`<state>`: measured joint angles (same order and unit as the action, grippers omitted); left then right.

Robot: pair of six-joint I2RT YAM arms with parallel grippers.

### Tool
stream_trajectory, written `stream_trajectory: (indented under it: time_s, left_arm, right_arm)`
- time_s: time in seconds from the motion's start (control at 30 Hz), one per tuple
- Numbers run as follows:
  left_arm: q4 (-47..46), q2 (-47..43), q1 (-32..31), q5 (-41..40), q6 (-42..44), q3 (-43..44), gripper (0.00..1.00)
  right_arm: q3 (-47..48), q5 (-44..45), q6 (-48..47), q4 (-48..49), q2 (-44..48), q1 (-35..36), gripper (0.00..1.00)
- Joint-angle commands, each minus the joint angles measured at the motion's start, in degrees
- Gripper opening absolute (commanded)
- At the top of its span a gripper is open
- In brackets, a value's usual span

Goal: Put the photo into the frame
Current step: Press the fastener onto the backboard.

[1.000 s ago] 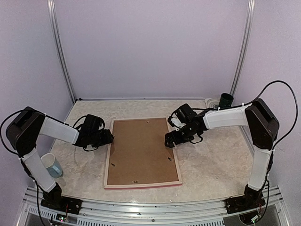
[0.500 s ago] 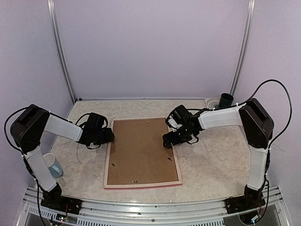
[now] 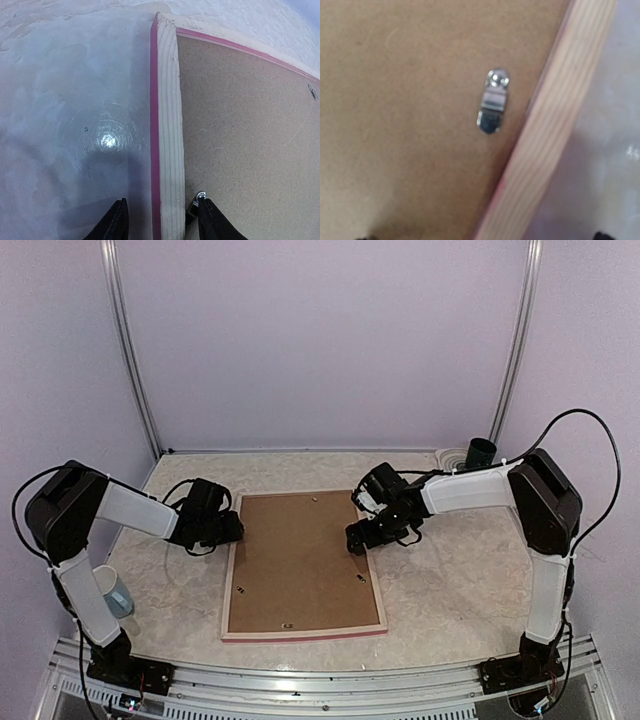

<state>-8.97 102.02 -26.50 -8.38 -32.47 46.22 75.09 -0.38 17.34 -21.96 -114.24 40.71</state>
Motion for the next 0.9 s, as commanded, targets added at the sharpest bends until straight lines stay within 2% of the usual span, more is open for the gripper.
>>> stream_trajectory:
  time_s: [0.0,0.37,0.77,0.87]
  left_arm:
    - [3.6,2.4,-0.5,0.1,1.5,1.0,0.47]
    - [3.2,2.2,-0.4,3.0,2.5,1.0,0.45]
    - [4.1,3.9,-0.3,4.4,3.0,1.6,0.38]
    - [4.6,4.1,0.0,4.4,2.9,1.7,0.33]
  right_arm:
    - [0.8,1.9,-0.7,-2.4,-1.5,0.5,0.98]
    - [1.2,1.9,-0.8,-2.7,-1.6,0.5,0.98]
    - [1.3,1.7,-0.9,-2.7,-1.9,0.5,0.98]
    - [1.3,1.6,-1.0,-2.7,-2.0,0.5,0.98]
